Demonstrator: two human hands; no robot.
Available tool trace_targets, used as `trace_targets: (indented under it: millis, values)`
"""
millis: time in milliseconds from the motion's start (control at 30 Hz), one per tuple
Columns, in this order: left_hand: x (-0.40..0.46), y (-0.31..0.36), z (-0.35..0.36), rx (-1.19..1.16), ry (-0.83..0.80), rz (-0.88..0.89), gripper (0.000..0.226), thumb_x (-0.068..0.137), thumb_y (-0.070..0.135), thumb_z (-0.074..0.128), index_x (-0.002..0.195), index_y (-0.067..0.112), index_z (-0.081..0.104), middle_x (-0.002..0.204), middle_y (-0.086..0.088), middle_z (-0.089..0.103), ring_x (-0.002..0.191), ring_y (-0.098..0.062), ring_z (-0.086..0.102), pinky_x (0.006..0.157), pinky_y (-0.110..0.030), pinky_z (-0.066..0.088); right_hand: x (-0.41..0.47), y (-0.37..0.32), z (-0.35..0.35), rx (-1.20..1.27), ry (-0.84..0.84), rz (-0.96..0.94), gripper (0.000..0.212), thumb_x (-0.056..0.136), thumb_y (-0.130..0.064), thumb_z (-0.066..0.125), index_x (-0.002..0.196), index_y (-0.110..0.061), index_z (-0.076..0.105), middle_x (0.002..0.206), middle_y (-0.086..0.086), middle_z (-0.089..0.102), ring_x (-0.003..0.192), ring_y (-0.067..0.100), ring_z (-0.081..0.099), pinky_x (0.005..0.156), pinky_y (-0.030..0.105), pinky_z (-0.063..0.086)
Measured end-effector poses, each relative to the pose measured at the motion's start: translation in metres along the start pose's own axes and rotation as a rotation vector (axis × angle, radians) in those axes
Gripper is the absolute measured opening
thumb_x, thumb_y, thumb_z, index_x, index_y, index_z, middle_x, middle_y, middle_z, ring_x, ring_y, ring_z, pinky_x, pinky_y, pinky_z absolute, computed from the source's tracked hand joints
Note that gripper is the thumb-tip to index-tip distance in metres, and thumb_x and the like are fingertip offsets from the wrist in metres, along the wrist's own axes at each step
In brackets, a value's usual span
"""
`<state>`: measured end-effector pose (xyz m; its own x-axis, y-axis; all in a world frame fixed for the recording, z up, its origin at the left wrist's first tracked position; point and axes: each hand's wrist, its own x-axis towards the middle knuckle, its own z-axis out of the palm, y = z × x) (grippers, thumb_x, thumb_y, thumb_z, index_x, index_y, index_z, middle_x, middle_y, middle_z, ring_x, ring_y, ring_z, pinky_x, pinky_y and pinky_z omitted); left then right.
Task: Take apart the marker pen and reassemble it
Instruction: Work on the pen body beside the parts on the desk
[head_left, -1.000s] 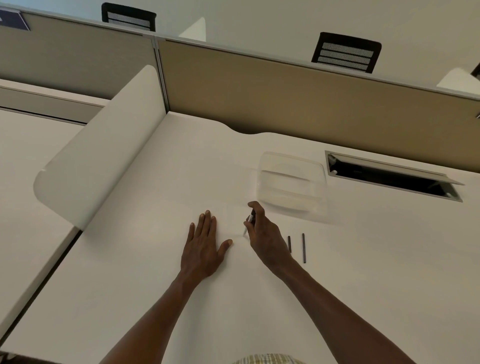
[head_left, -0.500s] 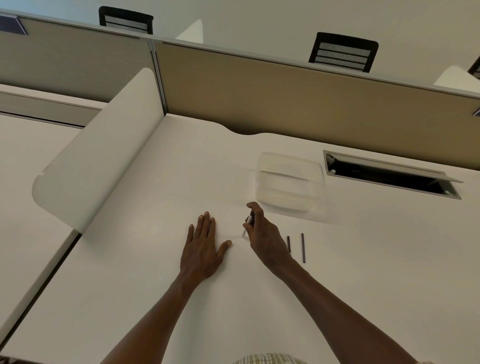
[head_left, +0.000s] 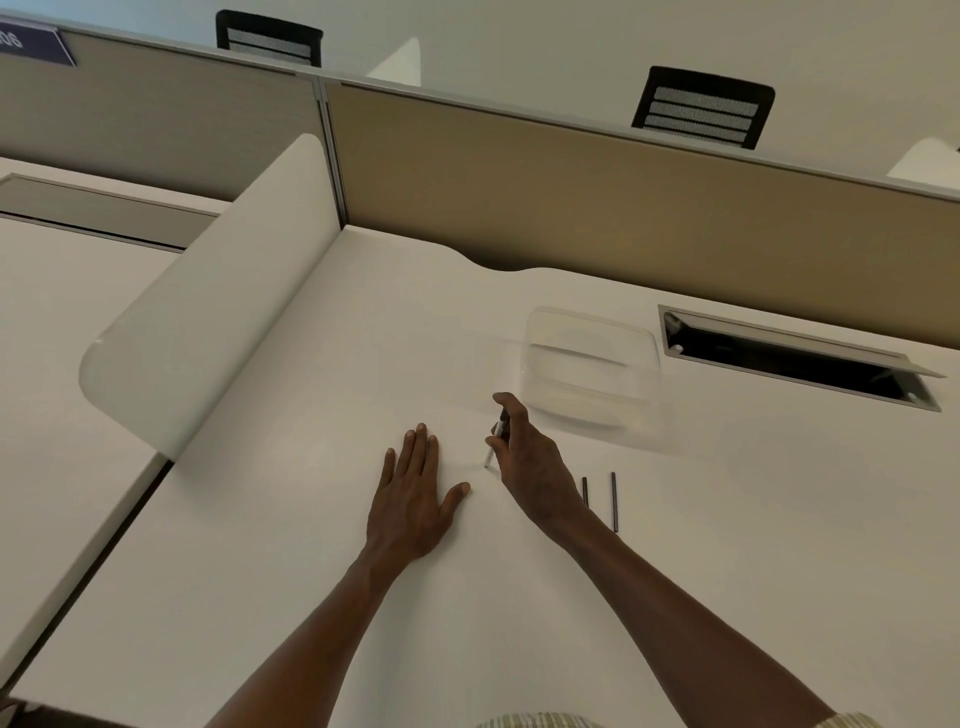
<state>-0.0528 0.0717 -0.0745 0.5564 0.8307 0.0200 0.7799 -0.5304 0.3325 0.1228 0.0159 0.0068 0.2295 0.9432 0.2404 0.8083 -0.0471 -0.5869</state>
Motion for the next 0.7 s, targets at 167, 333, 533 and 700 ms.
trace_targets:
  millis: [167,333,533,700]
  values:
    - [0.000,-0.001,0.000,0.013,-0.009,-0.003,0.087,0.094,0.070,0.016,0.155,0.009,0.004,0.164,-0.005,-0.006,0.151,-0.016,-0.011,0.122,-0.038,-0.003,0.004,0.000,0.000,-0.008,-0.031,0.000,0.071,0.090,-0.007,0.062,0.139,-0.038,0.022,0.082,-0.016,0.045,0.071,-0.010,0.053,0.054,0.002,0.036]
    - [0.000,0.000,0.000,0.030,-0.018,-0.007,0.088,0.093,0.072,0.012,0.155,0.010,0.002,0.164,-0.005,-0.008,0.151,-0.016,-0.013,0.121,-0.037,-0.005,0.009,-0.001,-0.007,0.054,0.004,0.046,0.074,0.090,-0.007,0.063,0.139,-0.042,0.021,0.075,-0.018,0.047,0.071,-0.005,0.055,0.059,0.013,0.037]
    - [-0.001,0.001,-0.002,0.029,-0.019,-0.010,0.088,0.093,0.071,0.011,0.155,0.010,0.002,0.164,-0.005,-0.007,0.151,-0.017,-0.011,0.121,-0.037,-0.004,0.014,-0.009,-0.022,0.051,0.061,0.023,0.081,0.089,-0.008,0.067,0.144,-0.040,0.017,0.074,-0.017,0.047,0.064,-0.003,0.055,0.061,0.018,0.042]
    - [-0.001,0.002,-0.004,0.018,-0.025,-0.005,0.088,0.092,0.071,0.010,0.155,0.010,0.001,0.164,-0.006,-0.008,0.151,-0.017,-0.011,0.123,-0.039,-0.001,0.022,-0.020,-0.035,0.048,0.091,-0.022,0.083,0.088,-0.007,0.069,0.145,-0.038,0.016,0.075,-0.007,0.054,0.061,0.009,0.056,0.061,0.025,0.053]
